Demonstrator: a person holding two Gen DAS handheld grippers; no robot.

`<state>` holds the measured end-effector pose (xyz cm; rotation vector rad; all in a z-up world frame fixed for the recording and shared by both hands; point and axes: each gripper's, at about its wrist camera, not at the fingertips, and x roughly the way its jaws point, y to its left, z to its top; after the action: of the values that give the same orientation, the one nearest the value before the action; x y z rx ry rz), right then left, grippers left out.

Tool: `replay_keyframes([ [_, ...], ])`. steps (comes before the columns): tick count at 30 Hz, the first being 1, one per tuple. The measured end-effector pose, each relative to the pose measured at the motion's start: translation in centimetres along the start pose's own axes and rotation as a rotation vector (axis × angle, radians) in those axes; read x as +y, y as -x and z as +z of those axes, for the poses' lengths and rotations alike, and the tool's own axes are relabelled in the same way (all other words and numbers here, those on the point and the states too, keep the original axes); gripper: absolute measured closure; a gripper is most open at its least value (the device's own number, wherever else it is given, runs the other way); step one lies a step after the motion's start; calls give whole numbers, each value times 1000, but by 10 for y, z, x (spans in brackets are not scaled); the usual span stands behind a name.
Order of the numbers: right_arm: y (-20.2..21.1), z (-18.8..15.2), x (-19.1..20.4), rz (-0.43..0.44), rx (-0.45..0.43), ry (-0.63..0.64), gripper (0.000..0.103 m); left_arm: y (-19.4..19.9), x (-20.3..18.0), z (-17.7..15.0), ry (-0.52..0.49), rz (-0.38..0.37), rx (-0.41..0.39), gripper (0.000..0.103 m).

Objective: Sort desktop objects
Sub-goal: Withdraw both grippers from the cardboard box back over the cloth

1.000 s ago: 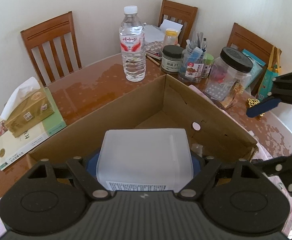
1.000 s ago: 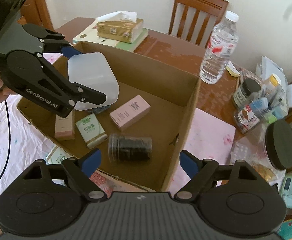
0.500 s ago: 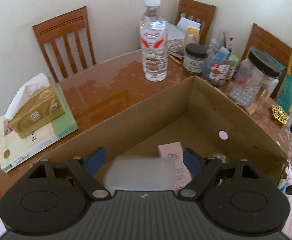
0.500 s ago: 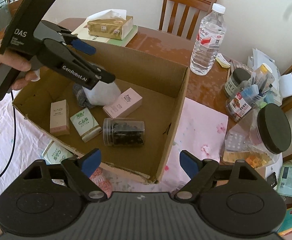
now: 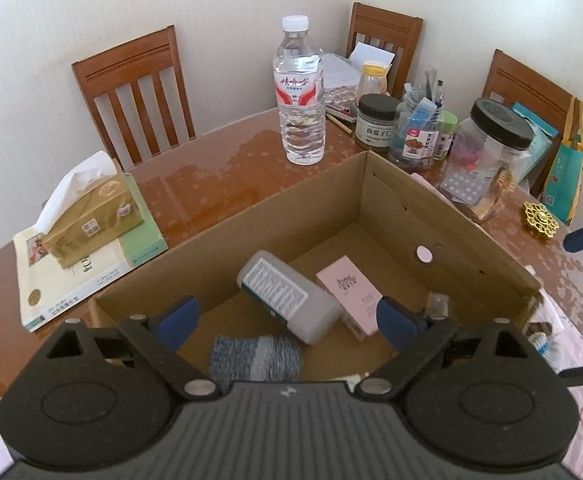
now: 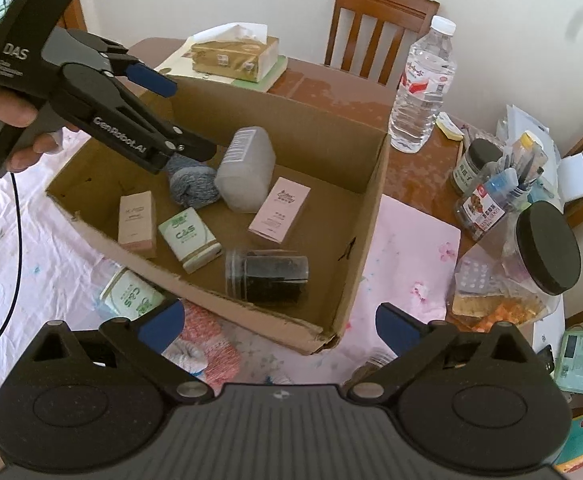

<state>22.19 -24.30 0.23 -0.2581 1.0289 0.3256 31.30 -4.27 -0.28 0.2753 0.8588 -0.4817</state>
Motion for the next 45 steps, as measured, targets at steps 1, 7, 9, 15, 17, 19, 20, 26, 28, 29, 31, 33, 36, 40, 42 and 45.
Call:
replay_keyframes([
  [1, 1, -1, 1, 3, -5, 2, 0, 4, -1, -2, 1, 8, -2, 7],
  [7, 13, -13, 4, 41, -53, 16, 0, 32, -17, -20, 18, 74, -13, 4],
  [9, 19, -19, 5, 55, -83, 20, 0, 41, -23, -28, 18, 80, -17, 4],
  [15, 30, -37, 7, 84, -116, 33, 0, 58, -40, -52, 42, 62, -9, 4],
  [17, 33, -42, 7, 90, -124, 40, 0, 59, -45, -58, 59, 63, 15, 4],
  [19, 36, -47, 8, 93, -135, 49, 0, 60, -51, -63, 69, 56, 38, 4],
  [20, 38, -49, 9, 92, -140, 54, 0, 62, -53, -66, 77, 54, 43, 4],
  [26, 41, -66, 12, 123, -145, 92, 0, 69, -71, -86, 106, 68, 51, 4],
  [28, 41, -72, 15, 124, -143, 112, 0, 72, -76, -93, 112, 80, 50, 4],
  [29, 41, -74, 16, 125, -142, 120, 0, 73, -79, -96, 120, 86, 52, 4],
  [31, 41, -80, 17, 132, -140, 121, 0, 74, -83, -102, 135, 93, 58, 4],
  [33, 40, -86, 17, 143, -136, 120, 0, 75, -86, -108, 149, 105, 63, 4],
  [36, 38, -95, 19, 118, -131, 119, 0, 76, -91, -117, 173, 121, 69, 4],
  [40, 34, -108, 17, 115, -119, 95, 0, 77, -97, -129, 200, 134, 74, 4],
  [42, 31, -114, 16, 114, -107, 80, 0, 77, -101, -135, 215, 142, 78, 4],
  [45, 29, -122, 16, 106, -101, 65, 0, 76, -107, -142, 219, 136, 83, 4],
])
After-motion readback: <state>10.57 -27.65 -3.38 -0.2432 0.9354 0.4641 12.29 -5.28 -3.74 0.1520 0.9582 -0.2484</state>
